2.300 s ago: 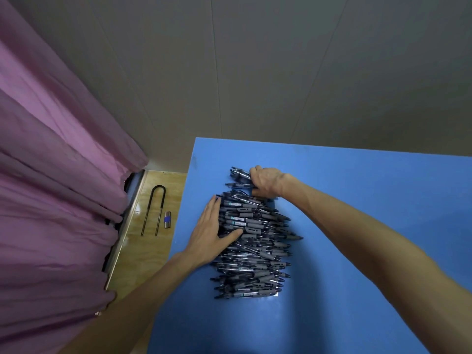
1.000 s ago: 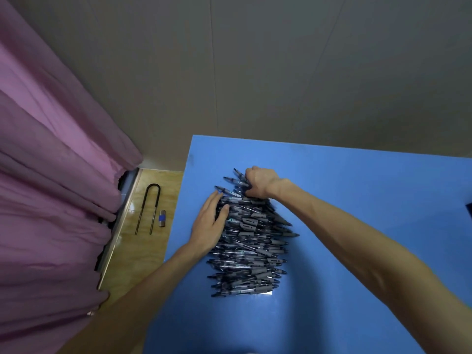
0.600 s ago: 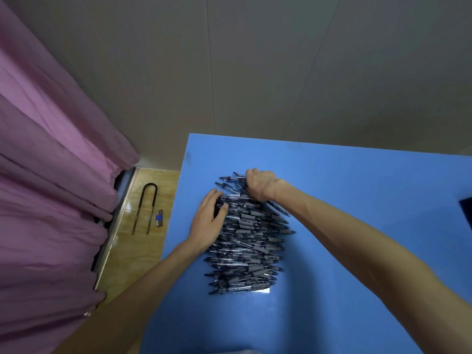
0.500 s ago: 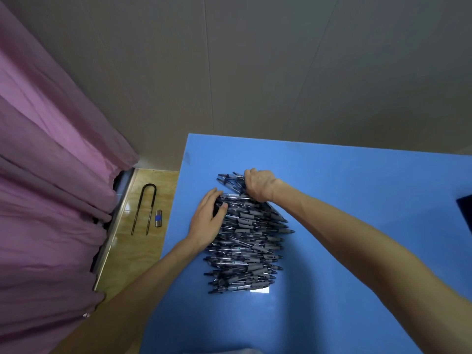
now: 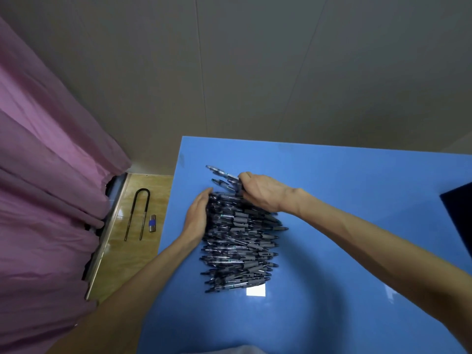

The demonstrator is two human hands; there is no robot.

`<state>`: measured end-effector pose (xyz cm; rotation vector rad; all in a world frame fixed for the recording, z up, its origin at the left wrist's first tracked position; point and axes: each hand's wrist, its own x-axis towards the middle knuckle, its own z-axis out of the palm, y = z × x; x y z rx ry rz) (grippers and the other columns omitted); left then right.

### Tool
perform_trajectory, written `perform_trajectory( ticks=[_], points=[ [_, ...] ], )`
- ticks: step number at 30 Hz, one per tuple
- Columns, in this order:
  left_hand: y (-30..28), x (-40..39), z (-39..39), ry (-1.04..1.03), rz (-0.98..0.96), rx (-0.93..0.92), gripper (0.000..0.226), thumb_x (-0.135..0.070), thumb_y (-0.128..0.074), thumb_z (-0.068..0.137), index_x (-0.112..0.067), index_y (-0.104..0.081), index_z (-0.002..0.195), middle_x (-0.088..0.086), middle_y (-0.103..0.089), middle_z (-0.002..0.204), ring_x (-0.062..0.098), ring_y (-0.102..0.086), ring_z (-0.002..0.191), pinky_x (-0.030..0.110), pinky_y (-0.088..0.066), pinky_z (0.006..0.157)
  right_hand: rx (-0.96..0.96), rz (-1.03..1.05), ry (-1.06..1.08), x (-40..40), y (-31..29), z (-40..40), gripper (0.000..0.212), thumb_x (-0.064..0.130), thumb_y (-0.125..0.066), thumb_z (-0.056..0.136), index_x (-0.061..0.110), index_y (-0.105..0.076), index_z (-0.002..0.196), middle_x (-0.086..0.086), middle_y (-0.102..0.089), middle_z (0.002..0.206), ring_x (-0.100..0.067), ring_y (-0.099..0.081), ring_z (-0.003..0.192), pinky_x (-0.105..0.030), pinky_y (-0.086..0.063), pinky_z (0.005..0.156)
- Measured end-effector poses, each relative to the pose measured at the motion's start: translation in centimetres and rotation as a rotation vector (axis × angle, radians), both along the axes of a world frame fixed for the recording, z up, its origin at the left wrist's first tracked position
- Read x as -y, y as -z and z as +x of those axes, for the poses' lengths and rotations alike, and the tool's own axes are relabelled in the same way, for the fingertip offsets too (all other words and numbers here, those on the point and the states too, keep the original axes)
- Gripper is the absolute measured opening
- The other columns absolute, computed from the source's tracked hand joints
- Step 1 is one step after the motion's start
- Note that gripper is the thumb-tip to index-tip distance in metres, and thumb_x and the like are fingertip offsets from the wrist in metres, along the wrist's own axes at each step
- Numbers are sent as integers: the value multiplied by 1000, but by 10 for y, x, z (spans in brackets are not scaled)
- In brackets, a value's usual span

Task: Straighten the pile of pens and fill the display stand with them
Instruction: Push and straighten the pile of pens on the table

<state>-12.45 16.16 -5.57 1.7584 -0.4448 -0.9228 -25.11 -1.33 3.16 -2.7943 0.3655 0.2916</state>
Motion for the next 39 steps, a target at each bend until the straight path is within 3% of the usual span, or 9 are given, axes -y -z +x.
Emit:
perform_trajectory(
  ticks=[4,9,10,13,16,20,26,33,39],
  points=[
    [2,1,2,-58,-41,-103,51,-62,-32,99,-36,-71,119,-8,-73,120,12,-64,118,41,-46,109,61,-53,-71,-22,-4,-13,9,14,-40,102,7,-43,107,-14,-52,100,-31,-50,80,-40,-40,73],
    [-8,6,-4,-135,-160,-262,66,-37,-14,112,2,-66,124,-2,-78,96,6,-72,90,21,-53,80,128,-88,-142,-36,-5,-6,18,23,-45,105,6,-47,111,-15,-58,106,-35,-60,90,-45,-48,75],
    [-8,6,-1,-151,-170,-326,68,-39,-13,112,5,-62,130,0,-77,100,6,-71,95,17,-52,80,140,-80,-161,-41,-3,-3,21,25,-46,105,6,-47,112,-16,-59,107,-34,-61,92,-45,-50,76],
    [-5,3,13,-210,-221,-465,74,-50,-14,109,2,-57,139,11,-64,136,18,-53,136,26,-37,110,122,-87,-180,-51,14,3,27,31,-46,106,5,-48,113,-15,-60,107,-33,-62,93,-47,-51,76],
    [-2,-3,20,-248,-295,-506,72,-48,-17,109,3,-62,133,16,-64,137,22,-56,134,34,-38,116,143,-109,-186,-56,36,4,27,33,-46,106,6,-49,109,-13,-58,102,-30,-59,88,-47,-53,76],
    [1,-7,15,-196,-271,-377,58,-37,-22,111,-2,-66,127,11,-67,133,21,-57,133,35,-37,117,205,-201,-123,-64,59,-6,45,49,-44,104,8,-54,120,-8,-57,108,-24,-56,90,-39,-52,79],
    [4,-3,6,-237,-170,-173,38,-24,-40,109,-9,-72,122,-1,-73,124,9,-64,121,34,-41,115,218,-171,-3,-65,66,-31,70,60,-39,102,9,-40,150,-7,-51,140,-24,-51,121,-40,-46,102],
    [9,-3,-7,-204,-125,50,28,-16,-48,108,-12,-70,124,-5,-70,123,5,-62,116,29,-47,109,326,-233,67,-62,65,-42,46,47,-34,105,16,-67,117,0,-66,108,-23,-61,91,-40,-53,77],
    [14,-3,-12,-130,-99,150,29,-24,-52,107,-20,-63,133,-6,-62,136,7,-55,127,25,-43,109,392,-213,100,-47,64,-43,48,52,-37,105,20,-73,99,5,-65,101,-18,-60,89,-34,-52,64]
  ],
)
